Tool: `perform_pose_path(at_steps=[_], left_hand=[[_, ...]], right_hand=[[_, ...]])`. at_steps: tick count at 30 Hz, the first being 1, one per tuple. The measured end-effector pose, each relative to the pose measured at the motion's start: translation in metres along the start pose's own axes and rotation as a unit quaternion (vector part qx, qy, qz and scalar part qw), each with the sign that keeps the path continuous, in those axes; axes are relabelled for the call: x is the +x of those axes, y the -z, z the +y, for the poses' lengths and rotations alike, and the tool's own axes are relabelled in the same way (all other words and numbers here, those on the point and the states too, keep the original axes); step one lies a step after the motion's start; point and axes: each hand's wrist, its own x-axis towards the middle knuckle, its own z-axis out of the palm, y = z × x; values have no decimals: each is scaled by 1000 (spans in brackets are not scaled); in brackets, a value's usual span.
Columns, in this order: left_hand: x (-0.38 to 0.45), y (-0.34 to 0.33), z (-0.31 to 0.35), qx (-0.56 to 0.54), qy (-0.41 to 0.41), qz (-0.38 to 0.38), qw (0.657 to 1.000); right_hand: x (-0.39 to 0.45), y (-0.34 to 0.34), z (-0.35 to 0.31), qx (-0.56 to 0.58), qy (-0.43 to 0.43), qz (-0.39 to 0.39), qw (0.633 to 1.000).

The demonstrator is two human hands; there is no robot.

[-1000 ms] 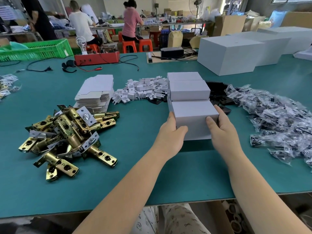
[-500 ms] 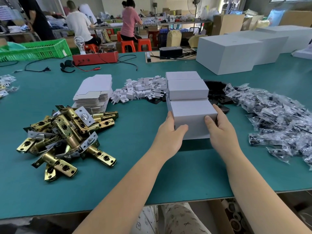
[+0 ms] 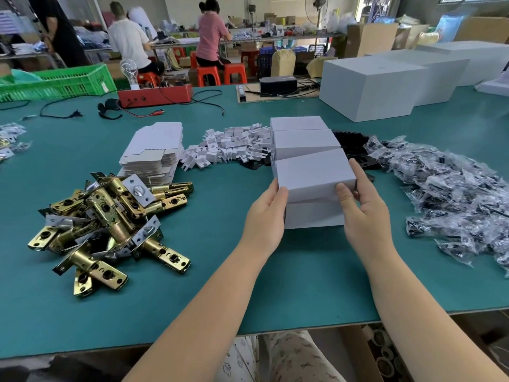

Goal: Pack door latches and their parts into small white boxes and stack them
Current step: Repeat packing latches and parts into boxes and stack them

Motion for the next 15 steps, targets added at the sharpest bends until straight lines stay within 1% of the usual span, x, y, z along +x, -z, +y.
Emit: perform_pose_path(at_steps=[6,9,11,13,15], left_hand=[[-1,-4,-1,28,-23,26,999],[0,-6,-10,29,-13,58,998],[-1,-5,-13,28,-12,63,998],[-2,-5,-13,44,-23,68,996],[-1,-6,-13,95,-52,52,993]], right_hand=[[-2,0,0,7,15,20,1000],[-3,-1,0,3,23,30,999],[-4,-1,-1,-1,27,34,999],[-3,-2,0,-3,15,31,999],[-1,-2,2,-2,-11,35,999]])
